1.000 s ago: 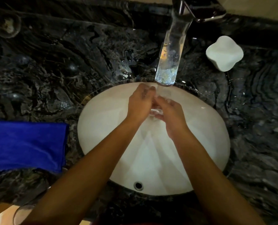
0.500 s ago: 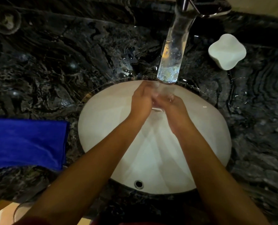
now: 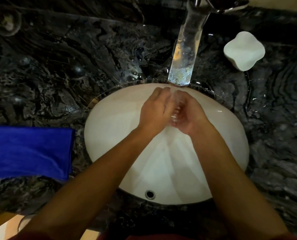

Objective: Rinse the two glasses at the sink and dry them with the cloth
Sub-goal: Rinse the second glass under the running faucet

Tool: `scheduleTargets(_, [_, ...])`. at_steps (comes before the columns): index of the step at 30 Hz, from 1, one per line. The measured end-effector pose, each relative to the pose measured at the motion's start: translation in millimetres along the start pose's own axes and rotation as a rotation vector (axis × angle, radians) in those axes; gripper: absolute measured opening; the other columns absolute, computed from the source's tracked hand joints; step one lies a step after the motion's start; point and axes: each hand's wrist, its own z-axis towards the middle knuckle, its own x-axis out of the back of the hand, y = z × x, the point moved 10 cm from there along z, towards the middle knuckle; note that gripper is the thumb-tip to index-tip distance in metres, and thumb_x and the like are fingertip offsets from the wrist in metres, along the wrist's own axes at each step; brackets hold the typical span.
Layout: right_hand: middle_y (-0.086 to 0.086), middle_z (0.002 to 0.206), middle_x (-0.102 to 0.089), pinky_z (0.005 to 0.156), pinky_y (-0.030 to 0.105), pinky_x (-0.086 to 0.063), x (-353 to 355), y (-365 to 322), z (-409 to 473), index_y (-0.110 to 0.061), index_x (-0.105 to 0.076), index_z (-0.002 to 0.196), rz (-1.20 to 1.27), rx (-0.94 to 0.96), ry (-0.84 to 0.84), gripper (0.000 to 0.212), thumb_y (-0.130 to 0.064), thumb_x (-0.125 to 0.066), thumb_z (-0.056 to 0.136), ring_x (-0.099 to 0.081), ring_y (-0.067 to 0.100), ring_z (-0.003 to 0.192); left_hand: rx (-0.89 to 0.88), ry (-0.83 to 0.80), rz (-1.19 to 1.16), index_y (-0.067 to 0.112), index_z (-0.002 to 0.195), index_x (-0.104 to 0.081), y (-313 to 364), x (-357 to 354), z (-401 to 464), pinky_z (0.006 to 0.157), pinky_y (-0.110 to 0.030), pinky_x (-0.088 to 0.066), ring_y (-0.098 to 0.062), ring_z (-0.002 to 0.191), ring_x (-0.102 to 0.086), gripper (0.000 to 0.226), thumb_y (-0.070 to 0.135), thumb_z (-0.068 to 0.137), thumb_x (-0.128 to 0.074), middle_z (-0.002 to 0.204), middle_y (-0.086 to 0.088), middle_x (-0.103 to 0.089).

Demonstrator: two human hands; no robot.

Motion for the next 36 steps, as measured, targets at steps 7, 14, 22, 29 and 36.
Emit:
scheduleTargets(7, [0.007,0.072,-0.068,0.071,0.039,-0.052,-5,4,2,-0.016,-0.07,0.073,-0.04,0.041,0.027,0.013,-0.019,-0.062,0.083,-0.067,0.029,0.081,-0.155,0.193,-0.094,0.009,0.106,-0.065,4,8,-10,0.08,-0.035,-0.053,-0.025,0.098,-0.063,0.027,0.027,0.09,-0.077,0.108,-0.009,-0.065])
scheduleTargets(14, [0.003,0.064,-0.069,0.058,0.03,-0.053,1,-21,-28,-0.012,-0.07,0.07,-0.095,0.366,0.313,0.029,-0.026,-0.063,0.095,-0.067,0.017,0.061,0.261,0.175,-0.358,0.018,0.086,-0.061,-13,4,-1,0.069,-0.026,-0.048,-0.01,0.078,-0.062,0.015,0.023,0.097,-0.051,0.085,0.003,-0.064])
scheduleTargets(22, [0.007,0.06,-0.071,0.061,0.046,-0.055,-6,-45,-63,-0.009,-0.075,0.068,-0.62,0.924,0.312,0.045,-0.039,-0.059,0.097,-0.068,0.027,0.058,0.83,-0.338,-1.012,0.01,0.112,-0.072,-33,-44,-15,0.076,-0.033,-0.049,-0.015,0.08,-0.069,0.037,0.038,0.099,-0.051,0.093,0.0,-0.075])
scheduleTargets(29, [0.008,0.074,-0.076,0.068,0.034,-0.059,13,-31,-41,-0.015,-0.075,0.077,0.015,0.41,0.219,0.026,-0.026,-0.063,0.097,-0.074,0.023,0.067,0.59,-0.072,-0.716,0.011,0.1,-0.072,-15,-24,1,0.081,-0.038,-0.061,-0.021,0.085,-0.076,0.038,0.039,0.1,-0.046,0.09,-0.009,-0.078])
scheduleTargets(36, [0.017,0.117,-0.064,0.082,0.041,-0.05,-13,-2,-23,-0.011,-0.071,0.117,0.31,0.088,-0.197,0.041,-0.045,-0.057,0.099,-0.064,0.031,0.102,0.518,-0.373,-1.087,-0.005,0.132,-0.058,-7,-37,-9,0.099,-0.046,-0.047,-0.031,0.115,-0.06,0.049,0.034,0.102,-0.055,0.124,-0.019,-0.062])
